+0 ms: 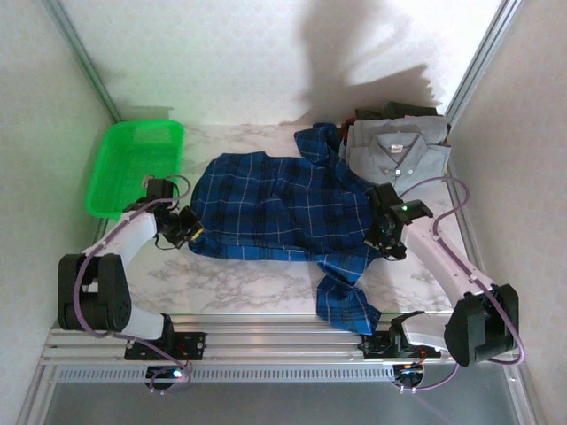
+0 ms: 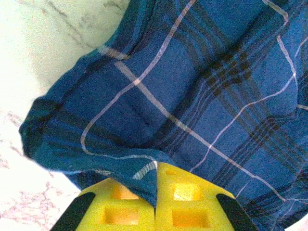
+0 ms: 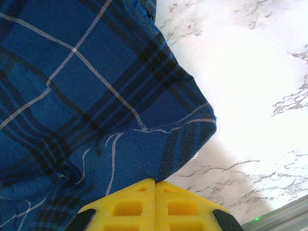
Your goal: Fold and stack the long sleeve shirts
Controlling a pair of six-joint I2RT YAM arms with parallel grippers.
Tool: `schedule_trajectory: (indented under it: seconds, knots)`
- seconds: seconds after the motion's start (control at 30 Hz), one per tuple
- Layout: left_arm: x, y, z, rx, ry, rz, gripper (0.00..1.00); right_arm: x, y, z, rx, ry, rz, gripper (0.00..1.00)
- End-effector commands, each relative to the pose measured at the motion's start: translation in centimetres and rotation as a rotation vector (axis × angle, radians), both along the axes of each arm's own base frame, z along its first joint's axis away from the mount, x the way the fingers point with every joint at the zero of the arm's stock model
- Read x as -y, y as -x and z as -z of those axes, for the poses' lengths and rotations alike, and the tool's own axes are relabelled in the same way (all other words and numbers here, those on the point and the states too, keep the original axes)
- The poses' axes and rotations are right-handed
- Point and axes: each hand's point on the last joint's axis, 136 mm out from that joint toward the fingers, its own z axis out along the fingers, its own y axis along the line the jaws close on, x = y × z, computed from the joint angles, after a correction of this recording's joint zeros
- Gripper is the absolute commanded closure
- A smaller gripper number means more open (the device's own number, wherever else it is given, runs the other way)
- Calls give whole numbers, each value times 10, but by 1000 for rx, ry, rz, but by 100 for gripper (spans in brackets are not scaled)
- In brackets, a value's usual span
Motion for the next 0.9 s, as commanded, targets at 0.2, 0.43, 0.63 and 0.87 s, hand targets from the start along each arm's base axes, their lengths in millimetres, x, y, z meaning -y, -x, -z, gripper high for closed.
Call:
schedule_trajectory:
  seconds: [0.2,0.43,0.63,0.87]
  knots:
    - [-5,-4,9,-12,-20,40,100,-2,-18,6,-14,4,-64,100]
    - [-9,-23,11,-11,-46,61,100,3,-26,11,-22,19,-69,100]
    - [-9,-43,7,6,-48,75,100,2,-45,11,-28,35,-94,100]
    - [-10,-48,7,8,-49,84,100,3,-67,10,-37,54,-123,100]
